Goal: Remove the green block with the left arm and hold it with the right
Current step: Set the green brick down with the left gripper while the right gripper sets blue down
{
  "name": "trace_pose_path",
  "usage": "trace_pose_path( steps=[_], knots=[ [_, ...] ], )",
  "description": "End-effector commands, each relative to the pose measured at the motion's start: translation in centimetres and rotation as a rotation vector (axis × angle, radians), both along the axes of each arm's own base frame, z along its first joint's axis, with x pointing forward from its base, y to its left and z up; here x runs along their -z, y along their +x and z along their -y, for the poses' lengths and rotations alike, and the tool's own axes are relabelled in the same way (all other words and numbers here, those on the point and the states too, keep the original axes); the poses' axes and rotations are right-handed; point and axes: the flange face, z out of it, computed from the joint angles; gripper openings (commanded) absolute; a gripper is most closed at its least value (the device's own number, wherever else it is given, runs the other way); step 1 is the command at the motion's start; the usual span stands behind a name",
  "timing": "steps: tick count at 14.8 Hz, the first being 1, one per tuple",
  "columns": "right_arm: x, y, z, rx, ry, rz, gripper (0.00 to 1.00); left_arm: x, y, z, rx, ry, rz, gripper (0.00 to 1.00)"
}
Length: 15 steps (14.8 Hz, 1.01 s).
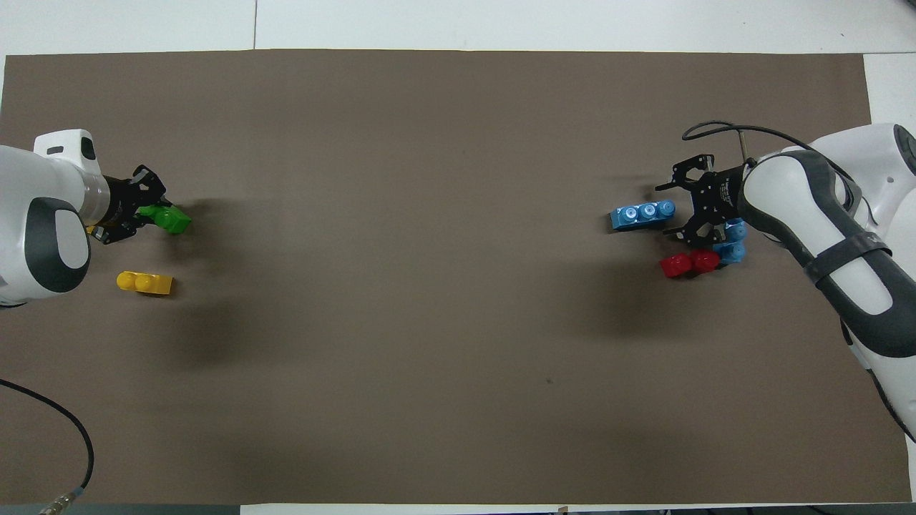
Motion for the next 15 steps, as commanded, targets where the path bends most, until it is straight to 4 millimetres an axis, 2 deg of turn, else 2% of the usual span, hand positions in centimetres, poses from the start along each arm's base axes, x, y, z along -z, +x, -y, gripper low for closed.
trace_pose_path(
  steps=[1, 2, 3, 5, 8, 10, 15],
  knots=[
    [-1.3, 0.2, 0.6, -0.015, -0.002, 0.002, 0.87, 0.5, 0.2, -0.7, 0.032, 0.001, 0.012, 0.00],
    [-2.1, 0.4, 0.3, -0.016, 0.003, 0.001, 0.91, 0.5, 0.2, -0.6, 0.035, 0.001, 0.010, 0.32],
    [-3.3, 0.5, 0.0, -0.011, 0.011, -0.009, 0.92, 0.5, 0.2, -0.5, 0.037, 0.001, 0.010, 0.99],
    [-6.0, 1.0, -0.4, -0.056, -0.027, -0.004, 1.00, 0.3, 0.2, -0.4, 0.039, 0.001, 0.010, 1.00],
    [-10.2, 0.9, -0.5, -0.166, -0.158, 0.052, 1.00, -0.5, 0.3, -0.3, 0.042, 0.002, 0.018, 1.00],
    [-12.7, 0.3, -0.9, -0.242, -0.175, 0.080, 1.00, -1.6, 0.2, -0.2, 0.043, 0.004, 0.025, 1.00],
    [-19.9, -1.1, -0.6, -0.578, -0.256, 0.169, 1.00, -6.5, -0.4, 0.9, 0.063, 0.004, 0.018, 1.00]
  ],
)
